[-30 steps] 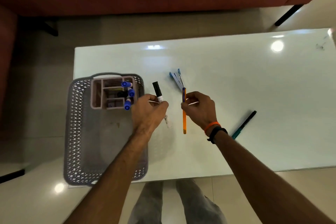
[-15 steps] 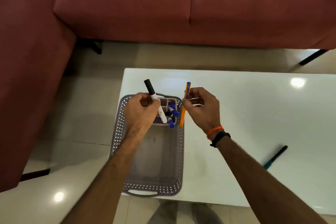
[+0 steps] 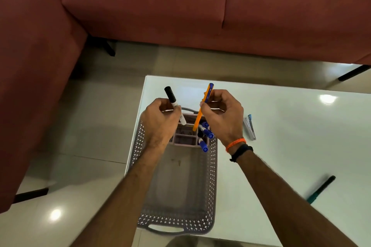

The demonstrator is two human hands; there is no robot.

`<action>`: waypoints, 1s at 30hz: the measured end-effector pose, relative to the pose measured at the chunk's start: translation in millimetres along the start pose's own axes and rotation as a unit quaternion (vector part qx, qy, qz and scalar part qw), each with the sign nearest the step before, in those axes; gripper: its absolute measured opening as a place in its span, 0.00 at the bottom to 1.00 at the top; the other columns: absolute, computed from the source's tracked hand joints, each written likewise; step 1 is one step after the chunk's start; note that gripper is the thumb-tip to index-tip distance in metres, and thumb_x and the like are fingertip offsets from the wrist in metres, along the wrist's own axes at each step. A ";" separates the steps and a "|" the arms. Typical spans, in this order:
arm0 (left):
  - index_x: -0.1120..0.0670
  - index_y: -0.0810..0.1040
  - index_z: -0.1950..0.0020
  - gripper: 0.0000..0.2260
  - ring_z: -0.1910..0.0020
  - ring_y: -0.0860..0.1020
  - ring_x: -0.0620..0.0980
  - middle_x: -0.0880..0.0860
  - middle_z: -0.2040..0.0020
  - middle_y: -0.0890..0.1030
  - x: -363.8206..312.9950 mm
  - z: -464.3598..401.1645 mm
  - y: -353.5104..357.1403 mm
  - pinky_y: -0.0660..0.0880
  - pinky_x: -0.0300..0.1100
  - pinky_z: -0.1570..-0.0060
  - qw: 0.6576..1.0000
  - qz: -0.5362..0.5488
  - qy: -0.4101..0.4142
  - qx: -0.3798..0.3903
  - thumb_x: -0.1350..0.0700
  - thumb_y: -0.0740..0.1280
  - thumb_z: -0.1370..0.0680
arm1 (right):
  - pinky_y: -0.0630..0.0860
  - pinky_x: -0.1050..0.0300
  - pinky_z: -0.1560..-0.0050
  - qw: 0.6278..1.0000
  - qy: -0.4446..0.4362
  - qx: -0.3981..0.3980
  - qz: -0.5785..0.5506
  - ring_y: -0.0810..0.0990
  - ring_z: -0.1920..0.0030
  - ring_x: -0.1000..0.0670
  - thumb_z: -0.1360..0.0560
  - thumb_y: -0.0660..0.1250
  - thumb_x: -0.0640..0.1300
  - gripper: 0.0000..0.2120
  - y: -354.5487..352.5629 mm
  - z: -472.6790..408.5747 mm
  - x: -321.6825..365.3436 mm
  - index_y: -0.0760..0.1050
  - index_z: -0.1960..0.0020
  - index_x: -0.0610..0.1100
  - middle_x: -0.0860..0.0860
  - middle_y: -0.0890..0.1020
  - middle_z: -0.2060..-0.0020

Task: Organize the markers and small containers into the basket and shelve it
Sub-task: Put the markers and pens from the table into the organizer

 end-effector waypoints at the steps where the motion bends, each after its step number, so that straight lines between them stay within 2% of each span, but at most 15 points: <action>1: 0.56 0.81 0.51 0.08 0.66 0.76 0.33 0.44 0.61 0.80 -0.5 -2.6 2.5 0.70 0.20 0.70 1.000 0.001 0.003 0.003 0.55 0.74 0.28 | 0.79 0.70 0.58 1.000 0.003 -0.002 -0.002 0.83 0.59 0.55 0.29 0.72 0.38 0.08 1.3 -0.9 -1.6 0.78 0.50 0.40 0.52 0.83 0.59; 5: 0.59 0.80 0.47 0.11 0.64 0.78 0.38 0.47 0.57 0.82 -0.9 -9.3 11.2 0.67 0.17 0.70 0.999 -0.017 0.031 0.019 0.57 0.73 0.27 | 0.78 0.71 0.59 1.000 0.014 -0.015 -0.001 0.83 0.60 0.57 0.29 0.72 0.38 0.08 6.5 -3.6 -9.0 0.78 0.50 0.40 0.52 0.83 0.59; 7: 0.56 0.80 0.46 0.11 0.61 0.79 0.40 0.48 0.54 0.84 4.9 -12.7 15.1 0.69 0.21 0.72 0.998 -0.050 0.042 0.027 0.55 0.72 0.26 | 0.77 0.73 0.59 1.000 0.017 -0.015 0.003 0.83 0.59 0.57 0.29 0.72 0.38 0.08 10.4 -4.7 -13.8 0.78 0.50 0.40 0.53 0.82 0.59; 11: 0.51 0.81 0.49 0.08 0.64 0.76 0.39 0.44 0.56 0.83 16.3 -17.2 14.8 0.64 0.23 0.77 0.984 -0.151 0.055 0.076 0.52 0.71 0.26 | 0.76 0.75 0.60 1.000 0.021 -0.005 0.017 0.82 0.59 0.58 0.29 0.72 0.39 0.08 16.0 -3.4 -19.2 0.78 0.51 0.42 0.55 0.82 0.60; 12: 0.52 0.82 0.48 0.08 0.64 0.75 0.39 0.46 0.56 0.83 18.6 -17.2 14.1 0.65 0.23 0.75 0.981 -0.162 0.060 0.084 0.53 0.72 0.26 | 0.75 0.75 0.61 1.000 0.022 -0.006 0.018 0.82 0.59 0.58 0.29 0.72 0.38 0.08 16.7 -3.1 -20.1 0.77 0.51 0.42 0.55 0.82 0.61; 14: 0.53 0.82 0.48 0.09 0.60 0.79 0.42 0.48 0.54 0.85 22.7 -15.9 13.3 0.68 0.24 0.65 0.978 -0.177 0.068 0.087 0.54 0.73 0.27 | 0.76 0.75 0.61 0.999 0.029 -0.007 0.017 0.82 0.60 0.57 0.29 0.72 0.38 0.08 17.1 -2.0 -22.3 0.77 0.52 0.43 0.54 0.82 0.61; 16: 0.52 0.83 0.48 0.10 0.55 0.82 0.45 0.49 0.53 0.85 31.9 -15.9 16.3 0.73 0.30 0.59 0.977 -0.178 0.062 0.096 0.55 0.74 0.28 | 0.76 0.74 0.59 0.999 0.038 -0.005 0.022 0.82 0.60 0.57 0.29 0.73 0.38 0.08 17.6 -0.9 -25.2 0.77 0.52 0.43 0.54 0.82 0.60; 20: 0.50 0.83 0.47 0.13 0.53 0.82 0.46 0.49 0.51 0.85 47.8 -18.6 25.0 0.73 0.28 0.58 0.978 -0.162 0.057 0.116 0.53 0.76 0.30 | 0.78 0.72 0.58 0.999 0.032 0.005 0.031 0.83 0.59 0.56 0.30 0.73 0.39 0.08 19.7 2.6 -27.3 0.77 0.52 0.45 0.54 0.82 0.60; 23: 0.51 0.83 0.45 0.14 0.52 0.82 0.46 0.49 0.50 0.85 46.3 -19.0 25.2 0.76 0.32 0.54 0.984 -0.132 0.051 0.110 0.53 0.75 0.30 | 0.77 0.73 0.60 1.000 0.012 0.001 0.025 0.83 0.59 0.58 0.30 0.73 0.38 0.09 20.2 3.4 -23.5 0.78 0.51 0.44 0.55 0.82 0.60; 27: 0.52 0.83 0.46 0.12 0.56 0.81 0.43 0.49 0.51 0.85 46.5 -19.9 25.6 0.72 0.27 0.60 0.984 -0.124 0.045 0.118 0.54 0.75 0.29 | 0.77 0.72 0.59 0.999 -0.019 -0.008 0.029 0.82 0.59 0.58 0.30 0.73 0.38 0.09 22.5 4.0 -20.3 0.78 0.50 0.42 0.54 0.83 0.60; 30: 0.51 0.83 0.47 0.10 0.57 0.81 0.43 0.48 0.52 0.85 50.5 -21.4 25.5 0.72 0.27 0.63 0.985 -0.127 0.043 0.111 0.55 0.74 0.29 | 0.80 0.63 0.53 0.993 -0.015 0.057 0.105 0.82 0.58 0.53 0.31 0.72 0.39 0.09 29.7 4.8 -32.8 0.78 0.50 0.44 0.51 0.83 0.59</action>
Point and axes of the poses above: each hand's wrist, its own z-axis away from the middle knuckle, its own y-axis out of the palm, x = y × z, the point moved 2 cm from there along -z, towards the middle knuckle
